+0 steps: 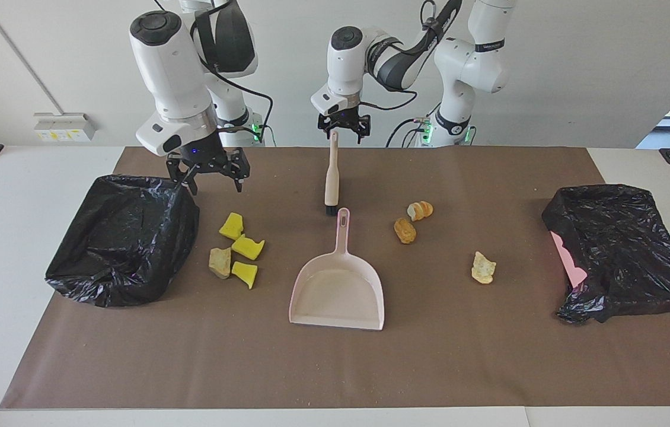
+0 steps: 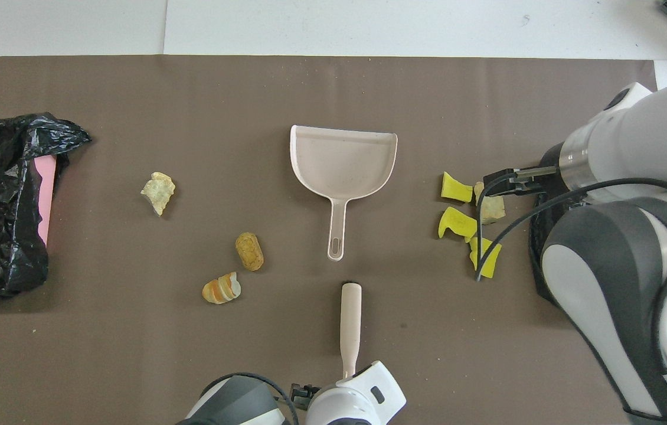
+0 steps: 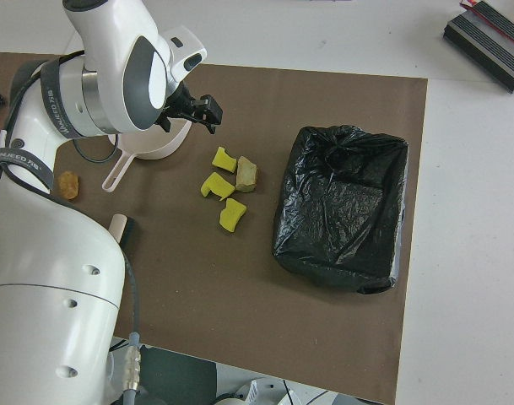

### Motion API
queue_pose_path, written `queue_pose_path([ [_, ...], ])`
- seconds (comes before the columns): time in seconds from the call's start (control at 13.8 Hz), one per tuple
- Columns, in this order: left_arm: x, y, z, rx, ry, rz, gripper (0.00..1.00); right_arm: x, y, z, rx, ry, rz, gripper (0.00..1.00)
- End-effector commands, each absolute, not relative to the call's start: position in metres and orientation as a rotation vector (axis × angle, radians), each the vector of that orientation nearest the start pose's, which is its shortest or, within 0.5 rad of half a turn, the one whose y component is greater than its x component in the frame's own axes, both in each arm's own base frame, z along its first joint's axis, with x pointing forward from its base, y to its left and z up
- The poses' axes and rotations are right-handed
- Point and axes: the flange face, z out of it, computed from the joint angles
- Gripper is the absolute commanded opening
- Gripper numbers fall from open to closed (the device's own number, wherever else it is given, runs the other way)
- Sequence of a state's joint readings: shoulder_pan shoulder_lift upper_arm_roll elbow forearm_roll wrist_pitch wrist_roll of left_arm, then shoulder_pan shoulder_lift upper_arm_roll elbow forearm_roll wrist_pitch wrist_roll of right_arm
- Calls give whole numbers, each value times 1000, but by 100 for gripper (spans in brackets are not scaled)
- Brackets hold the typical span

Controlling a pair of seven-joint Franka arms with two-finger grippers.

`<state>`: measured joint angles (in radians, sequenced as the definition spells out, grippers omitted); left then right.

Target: Sweep and dump trash in bin

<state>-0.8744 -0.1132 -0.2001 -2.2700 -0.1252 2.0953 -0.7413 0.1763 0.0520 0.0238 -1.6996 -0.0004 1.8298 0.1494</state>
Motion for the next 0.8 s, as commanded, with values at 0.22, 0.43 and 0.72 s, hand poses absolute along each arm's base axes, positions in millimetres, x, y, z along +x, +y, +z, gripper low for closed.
queue_pose_path([
  [0.22, 212, -441, 378, -3138, 420, 142, 100, 598, 141, 548, -3096, 16, -183, 100],
  [0.43, 216, -445, 366, -3149, 419, 137, 100, 600, 142, 544, -3095, 38, -175, 100],
  [0.72, 217, -449, 342, -3111, 397, 195, 95, 603, 148, 530, -3094, 30, -139, 100],
])
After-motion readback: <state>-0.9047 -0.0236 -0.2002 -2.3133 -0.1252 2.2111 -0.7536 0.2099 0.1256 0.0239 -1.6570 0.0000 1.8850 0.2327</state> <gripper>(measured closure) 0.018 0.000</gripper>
